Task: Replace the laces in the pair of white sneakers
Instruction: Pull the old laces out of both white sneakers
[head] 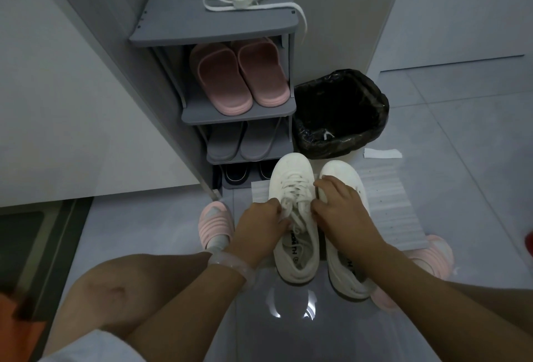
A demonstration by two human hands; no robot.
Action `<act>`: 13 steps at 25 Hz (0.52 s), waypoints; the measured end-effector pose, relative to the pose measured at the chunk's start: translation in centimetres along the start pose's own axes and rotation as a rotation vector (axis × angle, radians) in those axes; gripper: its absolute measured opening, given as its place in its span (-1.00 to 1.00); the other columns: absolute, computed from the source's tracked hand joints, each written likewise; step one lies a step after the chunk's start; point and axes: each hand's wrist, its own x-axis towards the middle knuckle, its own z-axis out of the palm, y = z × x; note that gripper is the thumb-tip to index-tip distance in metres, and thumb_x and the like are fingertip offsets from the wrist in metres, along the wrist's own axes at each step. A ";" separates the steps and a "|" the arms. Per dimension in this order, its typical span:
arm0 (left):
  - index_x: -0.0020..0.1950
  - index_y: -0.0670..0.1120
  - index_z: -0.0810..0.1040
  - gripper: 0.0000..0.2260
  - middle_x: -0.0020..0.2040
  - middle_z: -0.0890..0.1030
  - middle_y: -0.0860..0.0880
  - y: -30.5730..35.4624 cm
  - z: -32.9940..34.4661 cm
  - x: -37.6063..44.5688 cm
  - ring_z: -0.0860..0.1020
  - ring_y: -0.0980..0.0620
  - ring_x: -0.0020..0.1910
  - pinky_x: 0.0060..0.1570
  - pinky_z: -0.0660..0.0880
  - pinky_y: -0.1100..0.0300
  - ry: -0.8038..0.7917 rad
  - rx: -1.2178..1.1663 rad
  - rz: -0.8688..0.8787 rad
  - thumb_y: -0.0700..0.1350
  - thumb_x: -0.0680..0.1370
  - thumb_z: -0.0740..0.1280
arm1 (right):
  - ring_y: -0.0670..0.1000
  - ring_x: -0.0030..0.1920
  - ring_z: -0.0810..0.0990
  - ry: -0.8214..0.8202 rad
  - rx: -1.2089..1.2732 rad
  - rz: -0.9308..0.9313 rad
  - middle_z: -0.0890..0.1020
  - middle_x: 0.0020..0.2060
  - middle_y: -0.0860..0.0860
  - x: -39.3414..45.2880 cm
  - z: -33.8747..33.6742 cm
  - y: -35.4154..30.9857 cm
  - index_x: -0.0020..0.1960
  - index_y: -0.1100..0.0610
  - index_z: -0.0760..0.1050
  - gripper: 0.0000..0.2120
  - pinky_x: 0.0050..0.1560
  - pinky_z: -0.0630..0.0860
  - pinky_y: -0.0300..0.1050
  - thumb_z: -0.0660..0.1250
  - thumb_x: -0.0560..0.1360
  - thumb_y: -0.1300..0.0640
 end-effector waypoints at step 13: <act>-0.01 -0.15 0.54 -0.81 -0.04 0.64 -0.07 0.0 -0.2 0.2 0.60 -0.02 -0.03 0.01 0.52 0.10 0.050 -0.251 -0.042 -0.04 0.50 0.34 | 0.26 0.15 0.57 0.062 -0.016 -0.040 0.62 0.05 0.20 0.4 -0.2 -0.1 -0.29 0.15 0.60 -0.85 0.06 0.51 0.18 0.52 0.17 0.20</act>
